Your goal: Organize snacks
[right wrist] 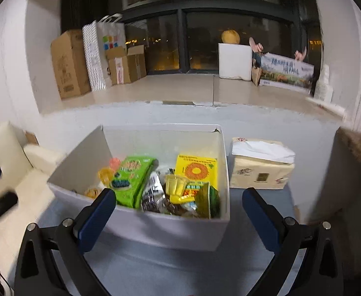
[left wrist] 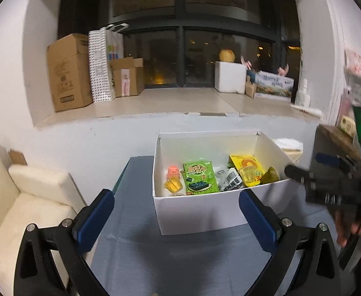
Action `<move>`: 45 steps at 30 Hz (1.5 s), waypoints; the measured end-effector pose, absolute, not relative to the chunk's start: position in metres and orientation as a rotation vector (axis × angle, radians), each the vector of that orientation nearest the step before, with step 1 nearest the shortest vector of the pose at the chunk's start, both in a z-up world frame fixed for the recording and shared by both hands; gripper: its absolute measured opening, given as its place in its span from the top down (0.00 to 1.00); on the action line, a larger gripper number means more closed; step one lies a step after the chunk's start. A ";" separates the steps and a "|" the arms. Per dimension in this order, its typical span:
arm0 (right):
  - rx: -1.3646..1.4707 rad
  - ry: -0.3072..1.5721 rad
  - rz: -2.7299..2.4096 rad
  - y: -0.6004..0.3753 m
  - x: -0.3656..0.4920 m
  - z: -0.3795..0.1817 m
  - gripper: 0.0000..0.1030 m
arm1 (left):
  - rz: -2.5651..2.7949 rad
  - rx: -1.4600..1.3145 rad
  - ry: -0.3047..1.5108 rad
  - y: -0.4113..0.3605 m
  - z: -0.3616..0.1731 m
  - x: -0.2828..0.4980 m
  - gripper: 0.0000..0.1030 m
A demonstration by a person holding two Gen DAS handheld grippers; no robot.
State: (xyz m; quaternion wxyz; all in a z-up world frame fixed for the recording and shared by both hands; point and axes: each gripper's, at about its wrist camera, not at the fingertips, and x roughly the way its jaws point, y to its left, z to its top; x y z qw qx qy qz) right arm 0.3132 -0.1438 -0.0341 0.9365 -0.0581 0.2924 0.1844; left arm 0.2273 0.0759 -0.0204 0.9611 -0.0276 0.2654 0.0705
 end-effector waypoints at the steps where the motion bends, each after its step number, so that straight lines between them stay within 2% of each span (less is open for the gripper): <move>1: -0.141 0.586 0.385 -0.143 0.304 -0.031 0.00 | 0.140 -0.086 0.536 0.078 -0.018 0.222 0.00; 24: -0.018 0.509 0.397 -0.201 0.103 0.011 0.00 | 0.032 -0.127 0.553 0.043 0.002 0.066 0.00; 45: -0.013 0.502 0.393 -0.213 0.080 0.018 0.00 | 0.009 -0.101 0.543 0.025 0.017 0.048 0.00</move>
